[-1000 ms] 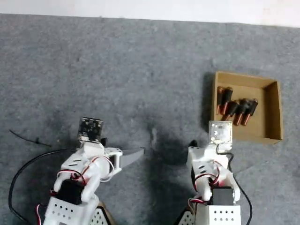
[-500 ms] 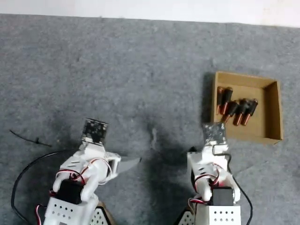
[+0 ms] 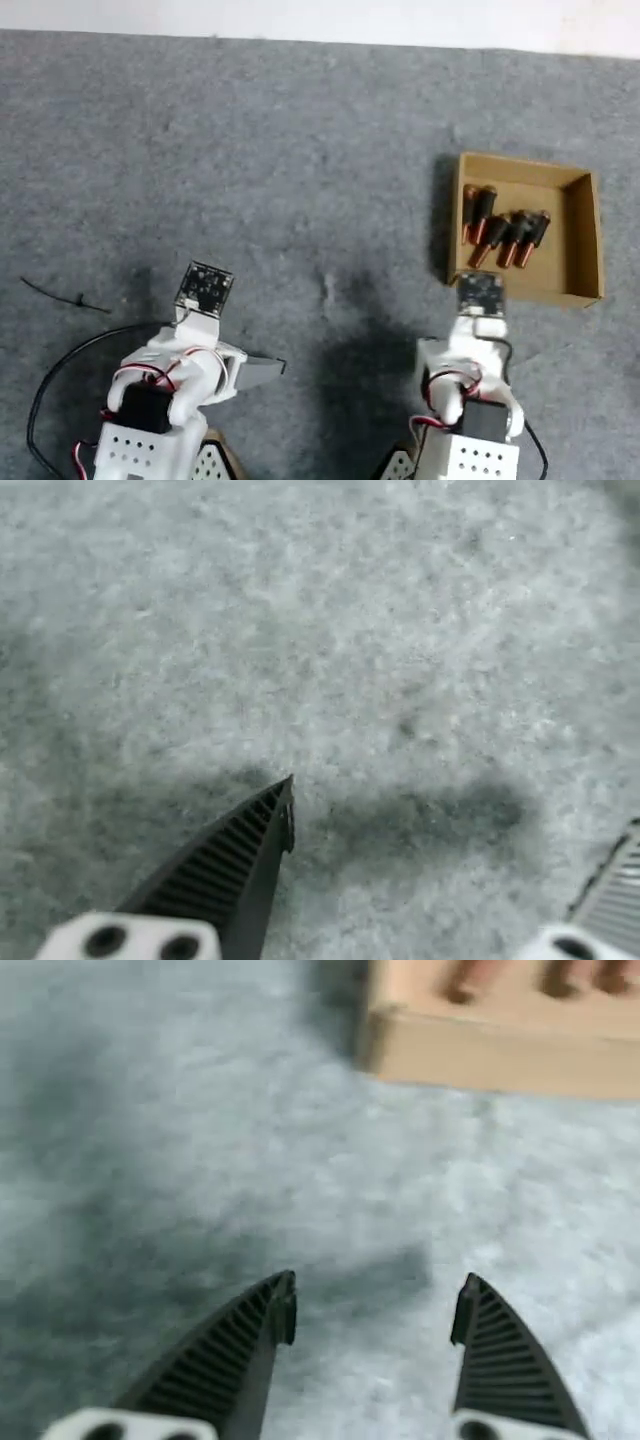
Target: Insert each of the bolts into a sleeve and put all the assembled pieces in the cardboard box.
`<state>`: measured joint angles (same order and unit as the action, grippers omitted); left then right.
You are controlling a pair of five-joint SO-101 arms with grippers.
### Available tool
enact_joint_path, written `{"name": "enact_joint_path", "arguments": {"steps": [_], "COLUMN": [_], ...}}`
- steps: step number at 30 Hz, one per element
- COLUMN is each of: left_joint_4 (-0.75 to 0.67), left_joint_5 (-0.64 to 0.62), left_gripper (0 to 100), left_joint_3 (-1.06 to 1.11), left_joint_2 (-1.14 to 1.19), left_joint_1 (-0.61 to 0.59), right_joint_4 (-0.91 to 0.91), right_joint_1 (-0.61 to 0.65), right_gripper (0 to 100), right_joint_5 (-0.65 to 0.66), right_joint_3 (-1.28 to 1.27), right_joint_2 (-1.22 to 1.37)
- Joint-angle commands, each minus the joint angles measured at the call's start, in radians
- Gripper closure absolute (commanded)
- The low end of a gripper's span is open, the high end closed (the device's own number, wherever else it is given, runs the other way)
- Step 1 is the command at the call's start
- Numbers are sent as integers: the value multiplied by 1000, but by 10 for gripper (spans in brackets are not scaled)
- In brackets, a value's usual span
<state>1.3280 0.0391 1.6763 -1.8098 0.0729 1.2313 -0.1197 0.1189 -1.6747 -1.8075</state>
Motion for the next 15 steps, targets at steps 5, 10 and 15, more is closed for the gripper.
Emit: {"name": "enact_joint_path", "arguments": {"steps": [5,10,15], "left_joint_4": [6,6,6], "left_joint_5": [3,3,3], "left_gripper": [557,557,557], "left_joint_3": [19,19,19], "left_joint_2": [-10,-10,-10], "left_joint_1": [-39,-39,-41], "right_joint_4": [4,4,4], "right_joint_1": [-127,-127,-127], "right_gripper": [767,767,767], "right_joint_5": [6,6,6], "right_joint_3": [-150,-150,-150], "right_joint_2": [-15,-15,-15]}}
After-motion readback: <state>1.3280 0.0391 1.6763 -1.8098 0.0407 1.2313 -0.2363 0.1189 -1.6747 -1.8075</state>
